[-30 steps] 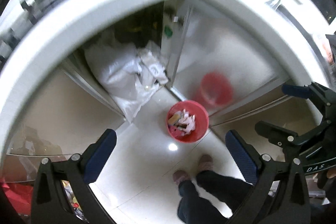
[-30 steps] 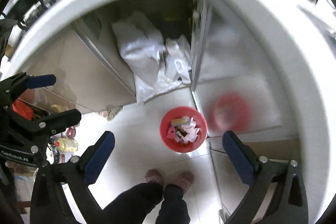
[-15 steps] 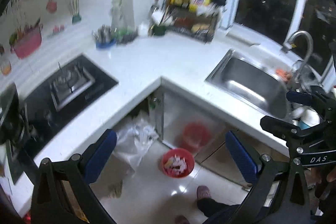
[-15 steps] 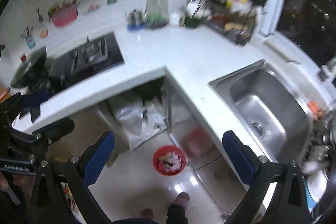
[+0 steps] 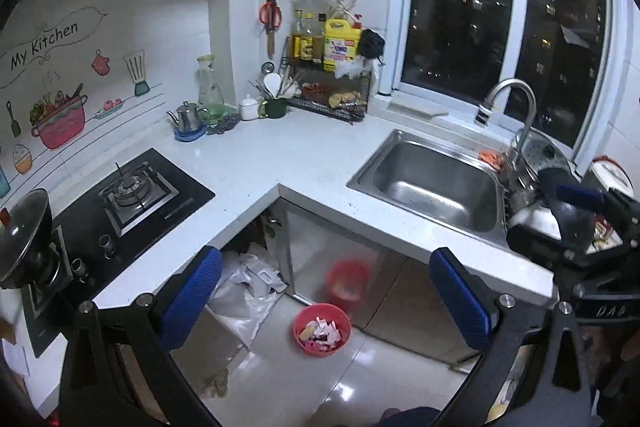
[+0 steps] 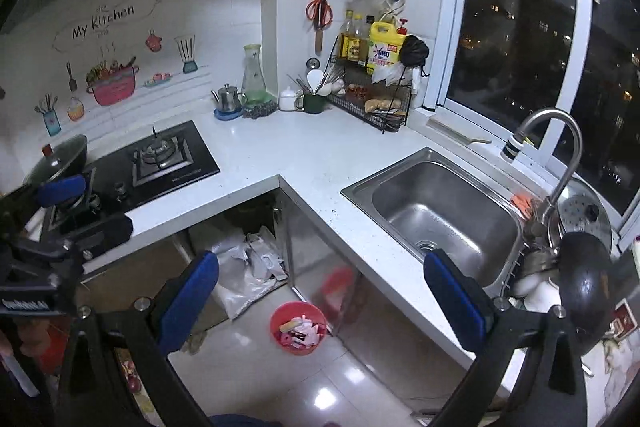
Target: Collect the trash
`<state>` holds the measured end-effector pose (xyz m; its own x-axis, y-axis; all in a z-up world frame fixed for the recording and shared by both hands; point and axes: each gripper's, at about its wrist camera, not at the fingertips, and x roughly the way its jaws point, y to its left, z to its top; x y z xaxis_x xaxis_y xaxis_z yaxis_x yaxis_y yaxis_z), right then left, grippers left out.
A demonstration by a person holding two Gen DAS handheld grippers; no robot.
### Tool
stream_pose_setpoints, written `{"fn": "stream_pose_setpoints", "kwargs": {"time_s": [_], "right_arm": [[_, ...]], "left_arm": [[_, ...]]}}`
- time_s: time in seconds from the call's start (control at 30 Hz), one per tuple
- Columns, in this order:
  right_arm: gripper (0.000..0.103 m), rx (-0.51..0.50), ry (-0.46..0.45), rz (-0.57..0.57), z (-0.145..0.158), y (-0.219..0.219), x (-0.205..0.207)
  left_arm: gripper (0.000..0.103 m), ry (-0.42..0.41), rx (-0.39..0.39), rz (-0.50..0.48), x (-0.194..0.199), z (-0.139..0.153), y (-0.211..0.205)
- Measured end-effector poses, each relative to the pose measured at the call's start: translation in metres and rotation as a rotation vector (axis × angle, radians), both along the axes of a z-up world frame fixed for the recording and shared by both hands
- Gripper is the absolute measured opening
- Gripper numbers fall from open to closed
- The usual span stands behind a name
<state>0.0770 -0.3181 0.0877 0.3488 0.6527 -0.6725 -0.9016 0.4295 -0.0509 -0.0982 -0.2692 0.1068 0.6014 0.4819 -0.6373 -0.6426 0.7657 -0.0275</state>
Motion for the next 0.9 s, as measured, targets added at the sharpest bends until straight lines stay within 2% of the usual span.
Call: {"fn": "stream_pose_setpoints", "kwargs": {"time_s": [0.4, 0.9], "right_arm": [[0.102, 0.002, 0.012, -0.010, 0.003, -0.029, -0.009], [0.102, 0.009, 0.011, -0.021, 0.009, -0.048, -0.012]], "left_arm": [[0.103, 0.008, 0.024, -0.020, 0.005, -0.002, -0.045], [0.103, 0.013, 0.030, -0.028, 0.021, -0.001, -0.061]]}}
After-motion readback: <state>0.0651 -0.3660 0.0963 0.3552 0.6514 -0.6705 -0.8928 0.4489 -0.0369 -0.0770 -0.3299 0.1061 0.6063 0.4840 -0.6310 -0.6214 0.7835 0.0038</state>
